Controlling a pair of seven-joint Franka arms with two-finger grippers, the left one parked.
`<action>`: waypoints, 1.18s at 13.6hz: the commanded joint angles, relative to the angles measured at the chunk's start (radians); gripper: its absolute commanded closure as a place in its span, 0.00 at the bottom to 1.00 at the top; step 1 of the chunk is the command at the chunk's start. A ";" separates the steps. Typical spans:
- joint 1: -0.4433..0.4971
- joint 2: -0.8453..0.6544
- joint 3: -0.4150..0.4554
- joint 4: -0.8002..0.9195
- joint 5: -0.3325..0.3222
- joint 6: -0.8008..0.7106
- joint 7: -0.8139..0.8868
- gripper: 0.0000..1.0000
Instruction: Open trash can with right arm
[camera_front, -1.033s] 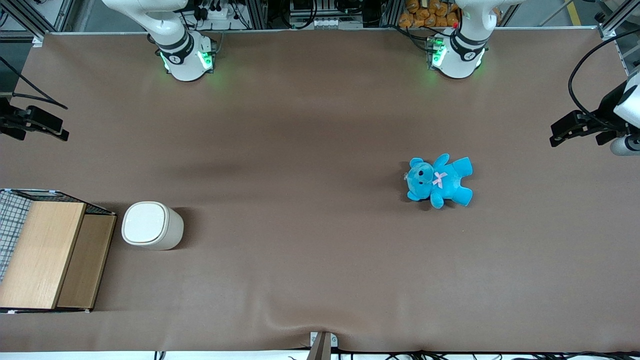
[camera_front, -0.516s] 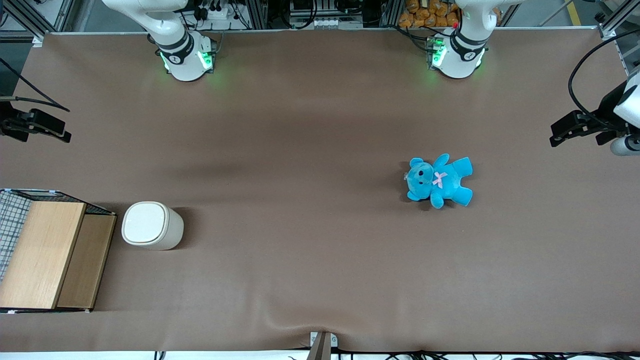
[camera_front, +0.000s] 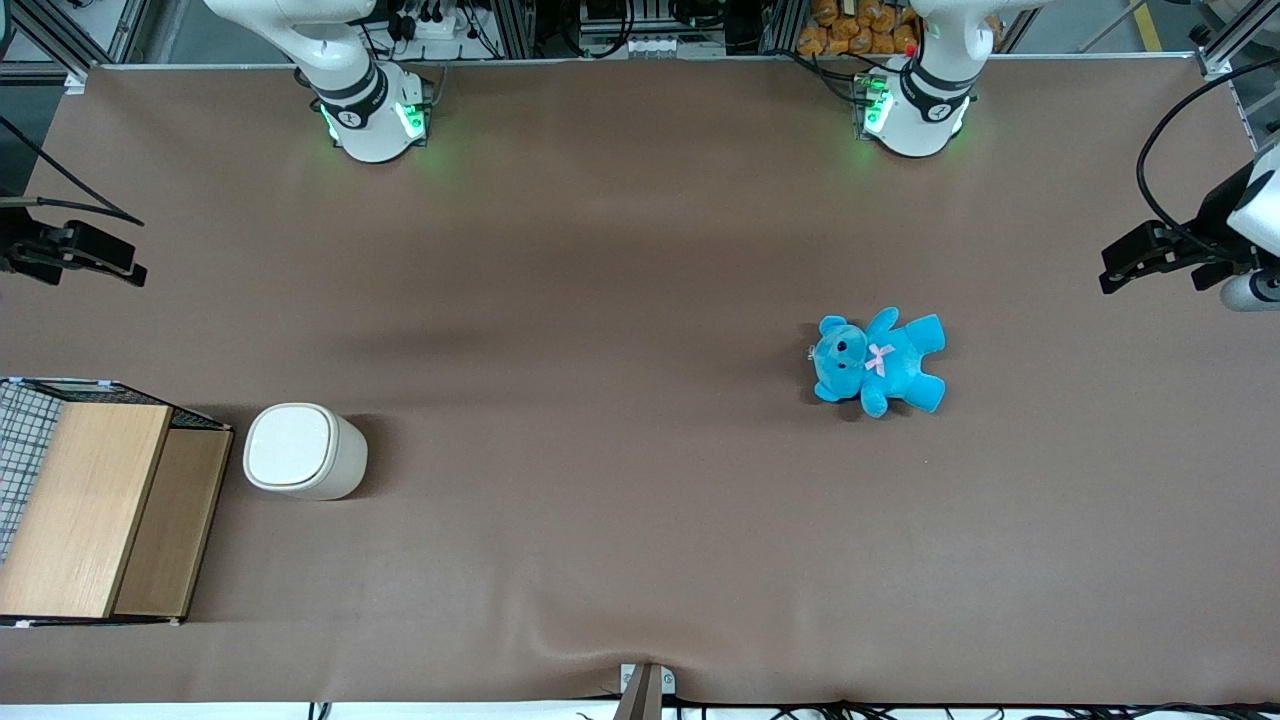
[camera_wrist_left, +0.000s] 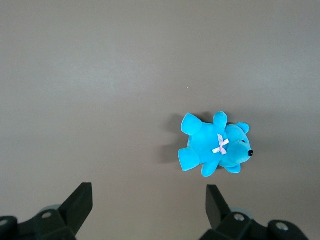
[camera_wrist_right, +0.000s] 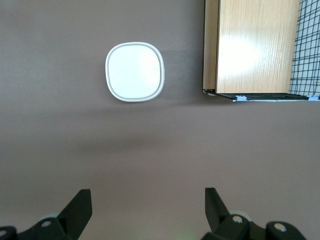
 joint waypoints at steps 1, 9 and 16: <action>-0.016 0.018 0.017 0.006 -0.015 0.004 0.007 0.05; -0.009 0.199 0.017 0.010 -0.010 0.183 0.007 0.81; 0.005 0.383 0.018 0.018 -0.005 0.335 0.005 1.00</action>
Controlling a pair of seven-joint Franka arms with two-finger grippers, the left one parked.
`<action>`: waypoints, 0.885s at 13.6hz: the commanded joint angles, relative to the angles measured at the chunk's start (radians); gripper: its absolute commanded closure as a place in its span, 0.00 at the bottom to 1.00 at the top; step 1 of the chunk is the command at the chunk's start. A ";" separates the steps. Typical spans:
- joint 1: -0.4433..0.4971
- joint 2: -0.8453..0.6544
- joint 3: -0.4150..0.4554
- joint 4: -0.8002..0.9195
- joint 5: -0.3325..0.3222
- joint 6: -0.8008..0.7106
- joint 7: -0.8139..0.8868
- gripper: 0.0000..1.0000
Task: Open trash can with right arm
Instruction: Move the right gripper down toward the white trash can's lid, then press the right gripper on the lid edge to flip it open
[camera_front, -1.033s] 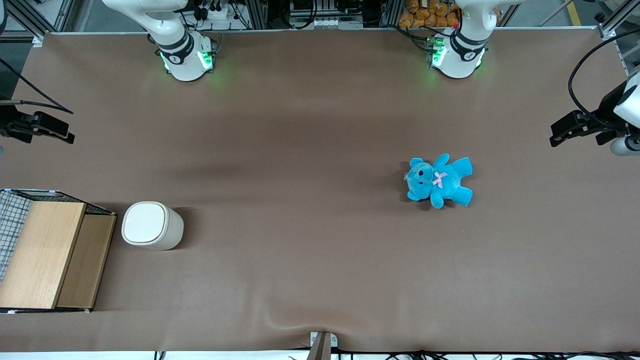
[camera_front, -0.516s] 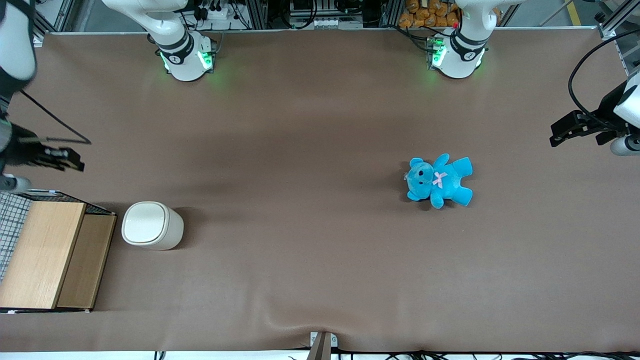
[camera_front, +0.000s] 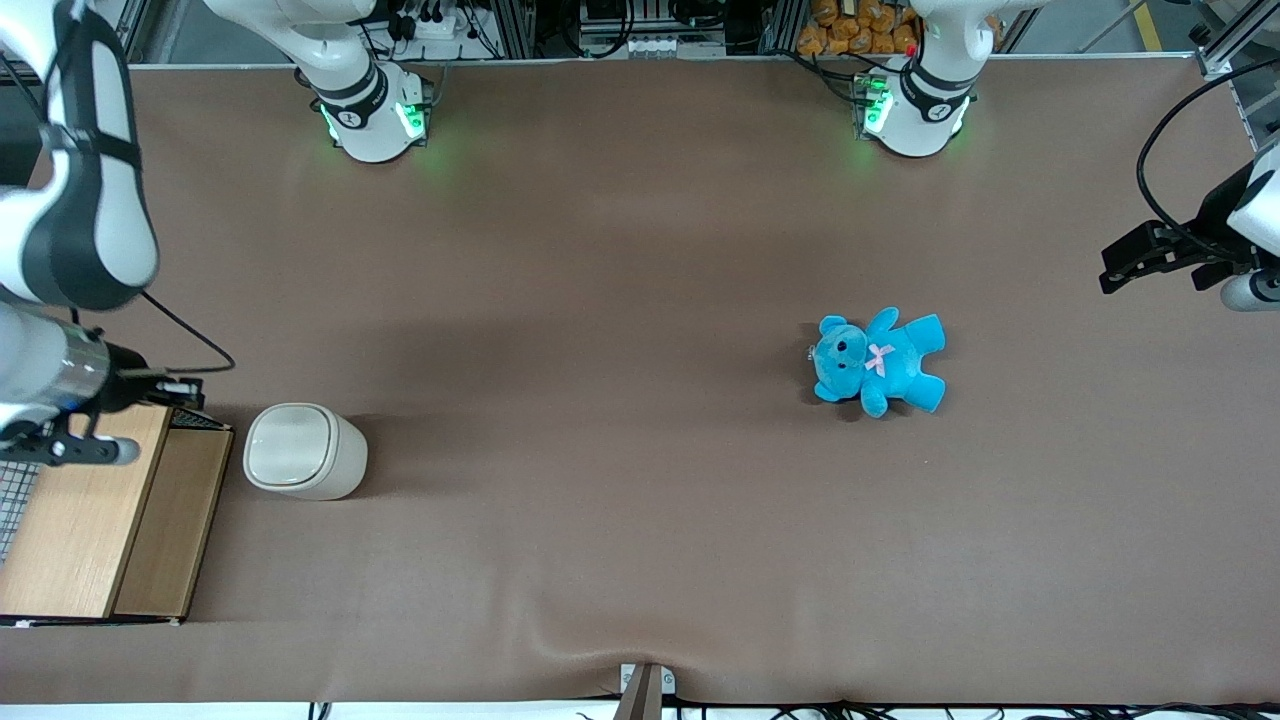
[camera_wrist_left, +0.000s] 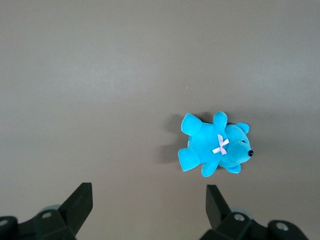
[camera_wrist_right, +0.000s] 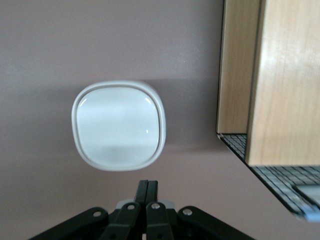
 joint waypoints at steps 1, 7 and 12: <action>0.004 0.054 0.007 0.024 -0.006 0.019 0.005 1.00; 0.001 0.134 0.007 0.024 0.002 0.154 0.004 1.00; -0.002 0.162 0.007 0.021 0.003 0.183 0.002 1.00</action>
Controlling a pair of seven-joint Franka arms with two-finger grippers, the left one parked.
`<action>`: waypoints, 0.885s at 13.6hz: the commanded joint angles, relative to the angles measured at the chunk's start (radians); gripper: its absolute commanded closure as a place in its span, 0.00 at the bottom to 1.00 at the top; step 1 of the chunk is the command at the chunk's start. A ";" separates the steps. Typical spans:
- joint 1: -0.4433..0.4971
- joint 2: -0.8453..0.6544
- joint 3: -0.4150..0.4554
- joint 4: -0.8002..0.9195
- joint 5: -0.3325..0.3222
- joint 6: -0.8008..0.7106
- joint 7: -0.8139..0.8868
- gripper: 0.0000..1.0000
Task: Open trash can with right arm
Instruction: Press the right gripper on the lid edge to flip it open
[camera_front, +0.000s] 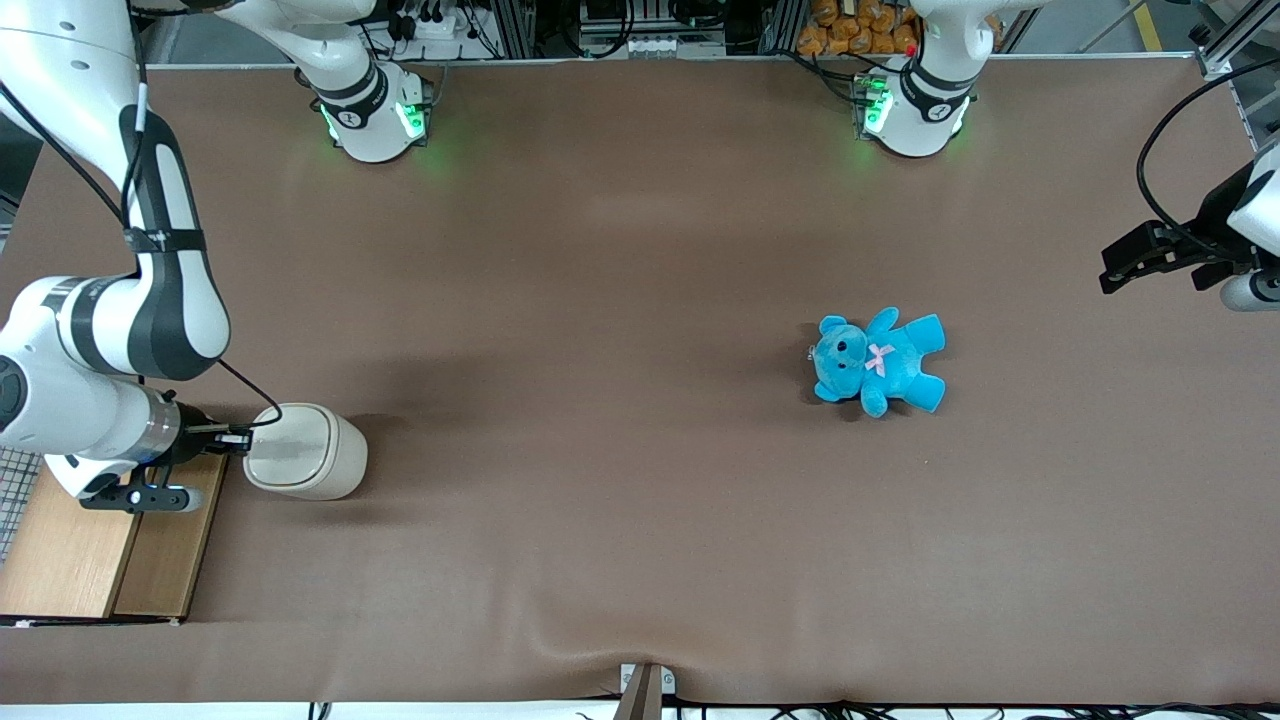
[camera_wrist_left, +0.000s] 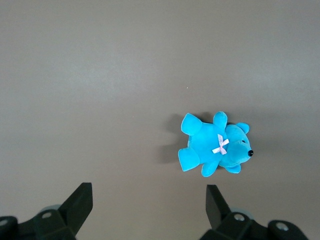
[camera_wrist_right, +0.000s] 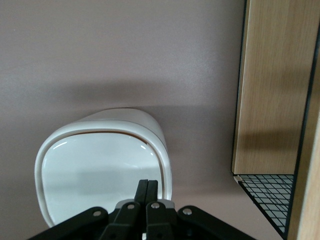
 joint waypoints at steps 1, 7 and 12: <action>-0.006 0.017 0.004 0.018 0.003 0.004 0.001 1.00; 0.000 0.024 0.004 -0.002 0.006 0.002 0.002 1.00; -0.001 0.024 0.005 -0.026 0.009 0.000 0.001 1.00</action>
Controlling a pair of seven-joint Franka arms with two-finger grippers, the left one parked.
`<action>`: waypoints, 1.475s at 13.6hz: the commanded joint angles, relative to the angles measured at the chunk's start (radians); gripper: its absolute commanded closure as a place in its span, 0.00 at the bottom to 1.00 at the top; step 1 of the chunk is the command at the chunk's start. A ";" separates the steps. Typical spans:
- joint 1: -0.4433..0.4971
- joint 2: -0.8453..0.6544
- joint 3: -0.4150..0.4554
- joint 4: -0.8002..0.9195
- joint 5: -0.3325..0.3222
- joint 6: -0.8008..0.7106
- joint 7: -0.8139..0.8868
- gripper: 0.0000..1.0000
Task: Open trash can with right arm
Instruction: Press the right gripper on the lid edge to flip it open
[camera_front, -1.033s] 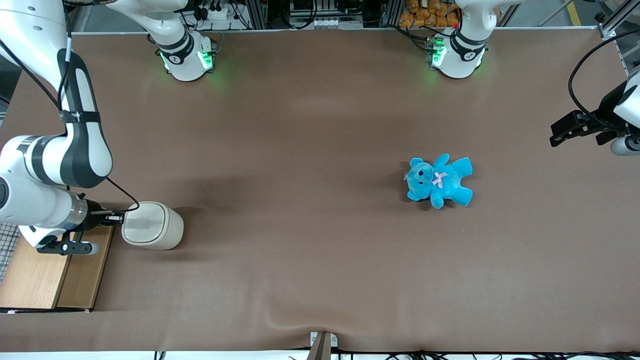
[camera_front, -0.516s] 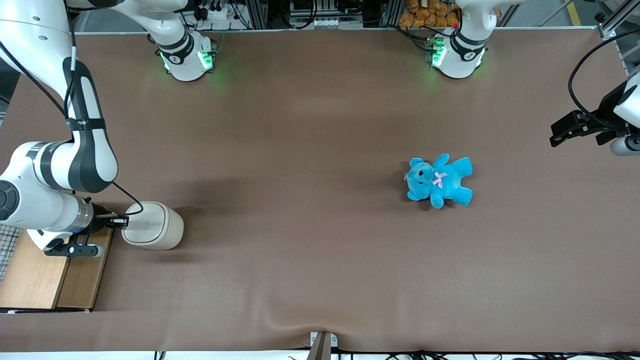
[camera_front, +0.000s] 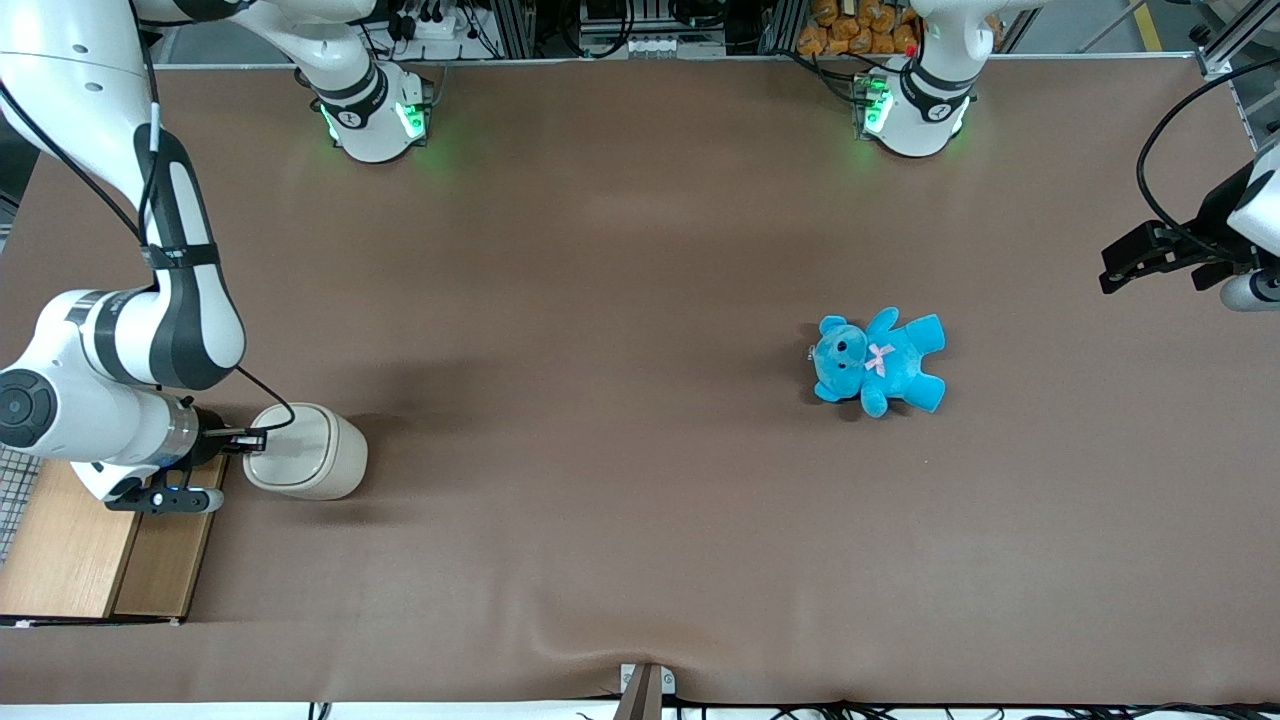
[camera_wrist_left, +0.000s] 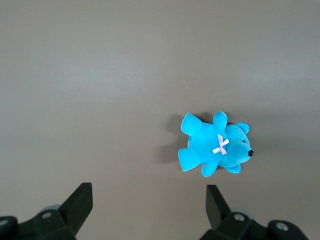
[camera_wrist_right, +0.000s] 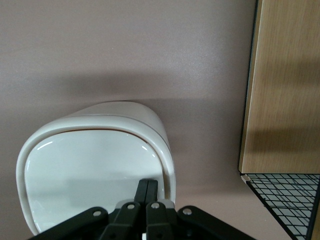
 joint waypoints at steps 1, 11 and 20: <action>-0.002 -0.001 0.003 -0.026 0.009 0.008 0.001 1.00; -0.002 0.006 0.003 -0.058 0.009 0.077 -0.028 1.00; 0.003 0.014 0.003 -0.115 0.009 0.166 -0.031 1.00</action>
